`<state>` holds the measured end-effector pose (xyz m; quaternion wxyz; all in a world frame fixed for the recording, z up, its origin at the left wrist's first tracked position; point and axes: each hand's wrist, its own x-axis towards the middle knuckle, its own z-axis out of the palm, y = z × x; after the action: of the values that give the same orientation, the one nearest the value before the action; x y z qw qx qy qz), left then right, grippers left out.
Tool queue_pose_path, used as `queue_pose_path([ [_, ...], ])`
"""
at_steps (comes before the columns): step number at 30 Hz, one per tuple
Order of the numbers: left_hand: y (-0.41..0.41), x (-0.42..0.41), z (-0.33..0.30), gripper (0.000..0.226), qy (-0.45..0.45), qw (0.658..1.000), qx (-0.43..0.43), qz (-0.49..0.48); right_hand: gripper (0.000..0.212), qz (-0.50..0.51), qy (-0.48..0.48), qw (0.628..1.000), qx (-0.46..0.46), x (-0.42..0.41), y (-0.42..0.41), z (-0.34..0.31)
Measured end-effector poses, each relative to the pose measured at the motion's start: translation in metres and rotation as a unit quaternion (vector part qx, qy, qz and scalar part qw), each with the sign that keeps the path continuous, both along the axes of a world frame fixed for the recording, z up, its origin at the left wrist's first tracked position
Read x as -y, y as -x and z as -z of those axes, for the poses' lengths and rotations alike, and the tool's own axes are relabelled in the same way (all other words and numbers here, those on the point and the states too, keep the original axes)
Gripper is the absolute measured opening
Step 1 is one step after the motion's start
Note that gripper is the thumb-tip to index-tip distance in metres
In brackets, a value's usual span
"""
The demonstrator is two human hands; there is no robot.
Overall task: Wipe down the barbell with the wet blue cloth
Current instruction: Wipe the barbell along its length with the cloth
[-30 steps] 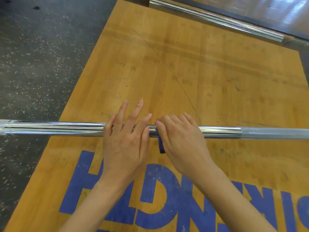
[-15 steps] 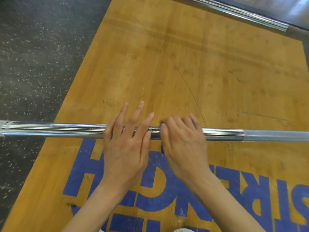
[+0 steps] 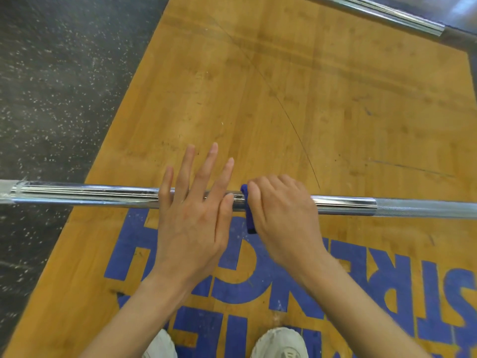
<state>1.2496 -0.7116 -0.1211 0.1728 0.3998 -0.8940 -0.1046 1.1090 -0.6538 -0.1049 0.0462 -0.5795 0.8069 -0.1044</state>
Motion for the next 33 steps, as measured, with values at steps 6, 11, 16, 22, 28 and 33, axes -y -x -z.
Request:
queue_pose_path([
  [6, -0.002, -0.004, 0.006, 0.049, -0.009, 0.999, 0.031, 0.018, 0.041, 0.024, 0.046, 0.999, -0.007, -0.015, -0.008, 0.005],
  [11, -0.007, -0.011, 0.004, 0.046, -0.02, 0.999, 0.017, 0.02, 0.06, 0.004, 0.007, 1.0, -0.025, -0.016, -0.01, 0.0],
  [16, -0.013, -0.02, 0.003, 0.044, -0.029, 0.999, 0.011, 0.022, 0.037, -0.011, 0.002, 1.0, -0.013, -0.029, -0.013, -0.001],
  [22, -0.023, -0.037, 0.003, 0.047, -0.023, 0.999, 0.03, 0.032, 0.043, -0.053, -0.043, 0.996, -0.058, -0.041, -0.006, -0.004],
  [28, -0.034, -0.047, 0.006, 0.053, -0.017, 0.997, 0.058, 0.048, 0.063, -0.133, -0.033, 0.989, -0.064, -0.035, -0.006, -0.007],
  [33, -0.039, -0.05, -0.002, 0.053, -0.02, 0.997, 0.051, 0.046, 0.068, -0.1, -0.081, 0.991, -0.037, -0.049, -0.005, -0.012],
])
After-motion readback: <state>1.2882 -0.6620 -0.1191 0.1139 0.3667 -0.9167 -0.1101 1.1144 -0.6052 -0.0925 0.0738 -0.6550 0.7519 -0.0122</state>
